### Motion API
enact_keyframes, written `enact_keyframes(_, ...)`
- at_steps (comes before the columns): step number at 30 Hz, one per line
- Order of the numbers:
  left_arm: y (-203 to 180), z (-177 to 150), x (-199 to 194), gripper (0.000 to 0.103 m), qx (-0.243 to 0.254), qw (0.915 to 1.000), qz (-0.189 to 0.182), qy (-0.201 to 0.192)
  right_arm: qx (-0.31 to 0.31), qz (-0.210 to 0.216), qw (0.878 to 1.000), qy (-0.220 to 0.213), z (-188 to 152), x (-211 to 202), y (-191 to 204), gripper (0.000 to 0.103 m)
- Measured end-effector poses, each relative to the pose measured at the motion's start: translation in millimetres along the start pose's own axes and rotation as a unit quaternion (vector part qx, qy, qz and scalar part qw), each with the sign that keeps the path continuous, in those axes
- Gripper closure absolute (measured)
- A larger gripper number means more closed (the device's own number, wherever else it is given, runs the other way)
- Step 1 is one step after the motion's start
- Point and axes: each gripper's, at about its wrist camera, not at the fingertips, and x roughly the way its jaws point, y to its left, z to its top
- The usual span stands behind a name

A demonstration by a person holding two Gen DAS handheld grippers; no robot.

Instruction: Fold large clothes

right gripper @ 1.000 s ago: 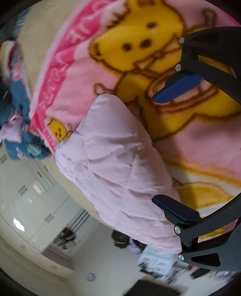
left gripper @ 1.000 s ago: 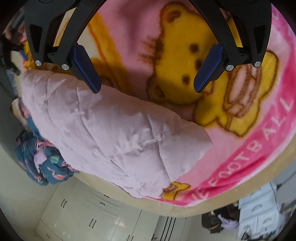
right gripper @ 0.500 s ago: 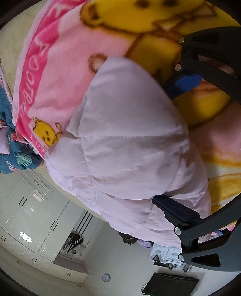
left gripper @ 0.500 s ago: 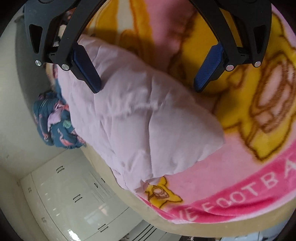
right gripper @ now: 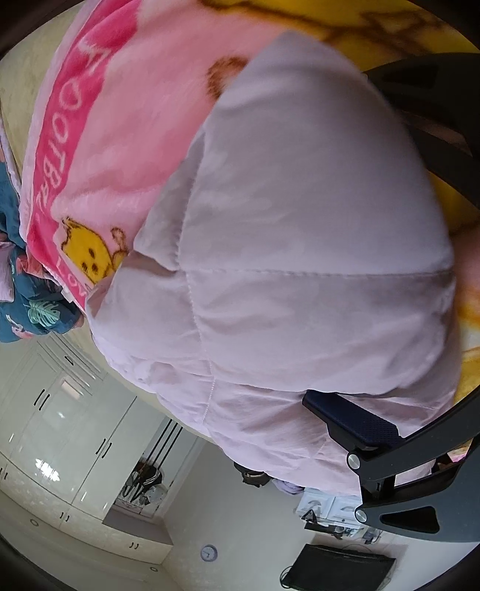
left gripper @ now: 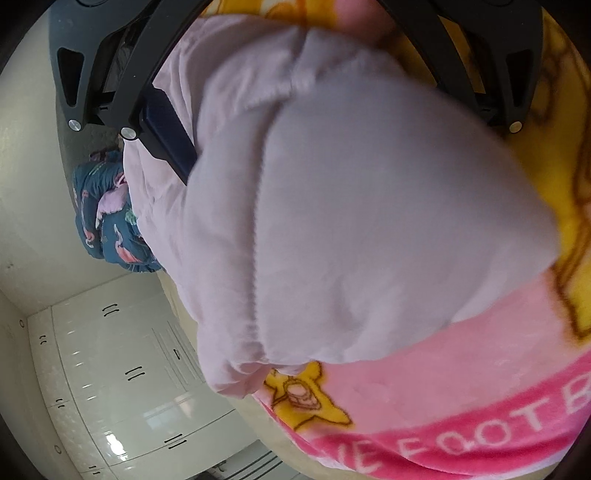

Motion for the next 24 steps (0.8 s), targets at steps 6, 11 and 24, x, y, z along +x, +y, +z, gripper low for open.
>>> enact_keyframes(6,3,6,7,0.008,0.014,0.9998,-0.011,-0.001,-0.029,-0.012,0.999,-0.016,0,6,9,0.004)
enact_keyframes(11,2,8,9,0.008,0.034,0.9993,-0.016,-0.005,-0.062,-0.02,0.997,-0.03,-1,8,18,0.014)
enact_keyframes(24,-48,-5,-26,0.064,0.177,0.9824,0.01,-0.058,-0.3,-0.104,0.946,-0.074,-24,-18,99,0.065)
